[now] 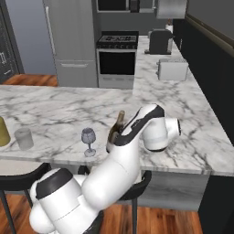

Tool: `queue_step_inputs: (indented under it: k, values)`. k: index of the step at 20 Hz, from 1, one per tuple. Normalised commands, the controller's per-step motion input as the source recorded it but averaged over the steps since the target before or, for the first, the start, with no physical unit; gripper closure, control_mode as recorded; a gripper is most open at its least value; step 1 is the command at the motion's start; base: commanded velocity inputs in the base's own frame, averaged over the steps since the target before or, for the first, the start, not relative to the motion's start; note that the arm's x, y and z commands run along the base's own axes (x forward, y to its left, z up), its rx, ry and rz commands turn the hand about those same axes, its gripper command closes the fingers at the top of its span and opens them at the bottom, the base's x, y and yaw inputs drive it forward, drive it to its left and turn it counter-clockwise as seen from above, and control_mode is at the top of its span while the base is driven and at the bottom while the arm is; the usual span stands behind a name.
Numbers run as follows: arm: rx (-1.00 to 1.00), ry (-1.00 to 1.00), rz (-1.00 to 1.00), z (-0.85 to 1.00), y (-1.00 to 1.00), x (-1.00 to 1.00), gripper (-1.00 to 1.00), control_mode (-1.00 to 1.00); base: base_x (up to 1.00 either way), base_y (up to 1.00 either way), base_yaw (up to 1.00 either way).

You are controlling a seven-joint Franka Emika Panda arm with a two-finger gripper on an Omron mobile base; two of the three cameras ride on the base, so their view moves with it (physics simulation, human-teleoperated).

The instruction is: There is a wine glass and glass cup on the dining counter. Place the wine bottle next to the wine glass and the juice bottle next to the glass cup.

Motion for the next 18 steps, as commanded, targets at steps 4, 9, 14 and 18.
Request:
queue_step_inputs:
  k: [4,9,14,18]
  values:
    - [-0.04,0.00,0.00,-0.11,0.11,0.17,1.00,-1.00,0.00,0.00,0.00]
    - [0.00,-0.02,0.00,-0.15,0.18,0.18,1.00,-1.00,0.00,0.00,0.00]
    - [0.00,-0.03,0.00,-0.15,0.17,0.14,1.00,-1.00,0.00,0.00,0.00]
    - [-0.05,-0.05,0.00,-0.14,0.13,0.15,1.00,-1.00,0.00,0.00,0.00]
